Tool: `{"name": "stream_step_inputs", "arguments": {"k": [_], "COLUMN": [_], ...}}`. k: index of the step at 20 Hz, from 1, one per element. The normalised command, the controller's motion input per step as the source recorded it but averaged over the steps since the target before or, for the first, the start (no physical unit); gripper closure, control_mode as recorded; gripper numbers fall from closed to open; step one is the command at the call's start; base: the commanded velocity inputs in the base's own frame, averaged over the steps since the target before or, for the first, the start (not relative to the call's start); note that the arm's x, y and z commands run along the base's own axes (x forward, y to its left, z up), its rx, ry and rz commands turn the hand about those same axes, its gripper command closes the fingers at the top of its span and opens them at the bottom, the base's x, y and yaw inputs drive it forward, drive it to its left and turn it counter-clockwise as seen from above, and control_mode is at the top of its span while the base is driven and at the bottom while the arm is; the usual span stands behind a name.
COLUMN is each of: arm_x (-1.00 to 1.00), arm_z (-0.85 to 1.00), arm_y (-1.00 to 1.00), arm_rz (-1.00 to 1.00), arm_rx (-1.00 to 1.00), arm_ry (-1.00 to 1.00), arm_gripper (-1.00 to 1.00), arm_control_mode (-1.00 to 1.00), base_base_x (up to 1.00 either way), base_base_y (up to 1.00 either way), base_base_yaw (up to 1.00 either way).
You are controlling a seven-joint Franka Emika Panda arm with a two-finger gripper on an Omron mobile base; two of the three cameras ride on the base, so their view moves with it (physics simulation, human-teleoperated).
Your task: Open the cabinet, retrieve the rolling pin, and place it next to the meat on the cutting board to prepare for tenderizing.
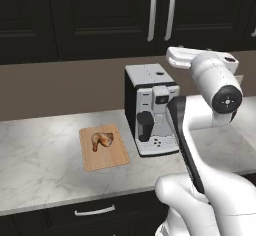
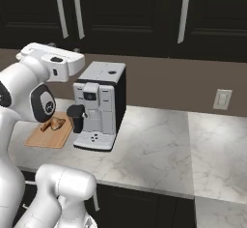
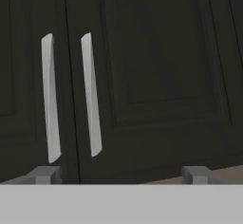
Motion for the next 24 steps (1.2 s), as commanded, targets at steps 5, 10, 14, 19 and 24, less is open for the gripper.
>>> {"name": "stream_step_inputs", "arguments": {"k": [5,10,14,19,24], "arm_x": [0.06,0.24,0.3,0.34,0.59], "arm_z": [0.05,0.09,0.05,0.07,0.1], "arm_y": [0.0,0.0,0.0,-0.01,0.0], "arm_rz": [0.0,0.02,0.04,0.04,0.01], "arm_rx": [0.0,0.0,0.0,0.0,0.0], "arm_ry": [0.0,0.0,0.02,0.03,0.13], "arm_gripper": [-1.0,-1.0,-1.0,-1.0,-1.0], "arm_control_mode": [-1.0,-1.0,-1.0,-1.0,-1.0], "base_base_x": [0.0,0.0,0.0,0.0,0.0], "base_base_y": [0.0,0.0,0.0,0.0,0.0], "base_base_yaw": [0.0,0.0,0.0,0.0,0.0]}}
